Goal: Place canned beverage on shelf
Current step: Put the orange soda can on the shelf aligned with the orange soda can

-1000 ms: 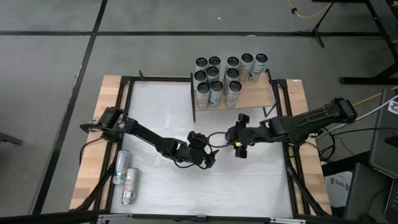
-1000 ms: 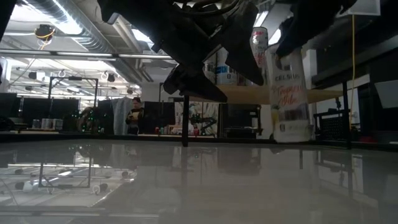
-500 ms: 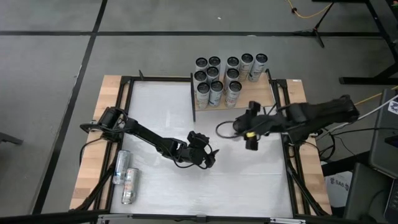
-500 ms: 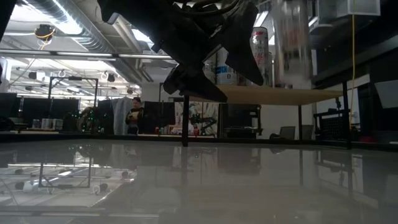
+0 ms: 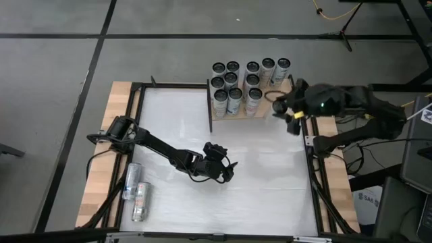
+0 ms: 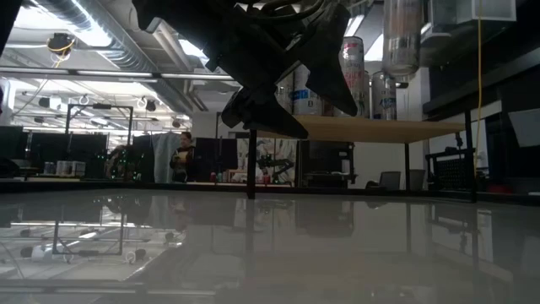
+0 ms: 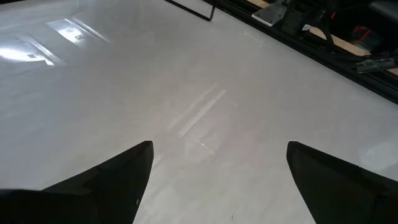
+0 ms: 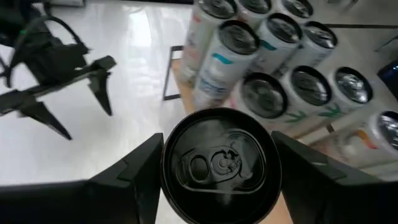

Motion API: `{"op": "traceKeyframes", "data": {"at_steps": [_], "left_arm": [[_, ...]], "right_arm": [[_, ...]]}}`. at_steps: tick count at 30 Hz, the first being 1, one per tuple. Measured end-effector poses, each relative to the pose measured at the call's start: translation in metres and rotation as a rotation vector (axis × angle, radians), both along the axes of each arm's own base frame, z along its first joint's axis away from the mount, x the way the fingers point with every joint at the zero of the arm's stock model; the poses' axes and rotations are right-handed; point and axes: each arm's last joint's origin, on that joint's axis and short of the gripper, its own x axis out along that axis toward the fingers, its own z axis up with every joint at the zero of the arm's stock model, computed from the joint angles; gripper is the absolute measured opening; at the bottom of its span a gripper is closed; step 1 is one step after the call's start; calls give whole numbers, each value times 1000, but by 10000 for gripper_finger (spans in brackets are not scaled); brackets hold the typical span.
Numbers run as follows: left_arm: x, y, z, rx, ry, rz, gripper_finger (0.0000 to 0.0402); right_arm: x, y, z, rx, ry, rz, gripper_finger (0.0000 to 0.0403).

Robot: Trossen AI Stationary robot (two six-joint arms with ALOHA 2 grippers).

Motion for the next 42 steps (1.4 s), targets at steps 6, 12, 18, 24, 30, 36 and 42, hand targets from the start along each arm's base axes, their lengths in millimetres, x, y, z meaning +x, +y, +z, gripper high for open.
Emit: {"op": "traceKeyframes", "data": {"at_steps": [6,12,18,24,30,36,42], "left_arm": [[0,0,0,0,0,0,365],[0,0,0,0,0,1,365],[0,0,0,0,0,2,365],[0,1,0,8,-4,15,365],[0,1,0,15,-7,28,365],[0,2,0,21,-11,39,365],[1,5,0,20,-12,48,365]], "right_arm": [[-6,-29,1,-21,20,-17,242],[-7,-58,-2,-26,50,-3,243],[-7,-89,-3,-13,11,38,243],[-5,-118,-12,26,23,70,243],[-3,-146,-23,66,34,88,243],[6,-160,-34,73,68,130,244],[14,-167,-42,74,98,154,244]]}}
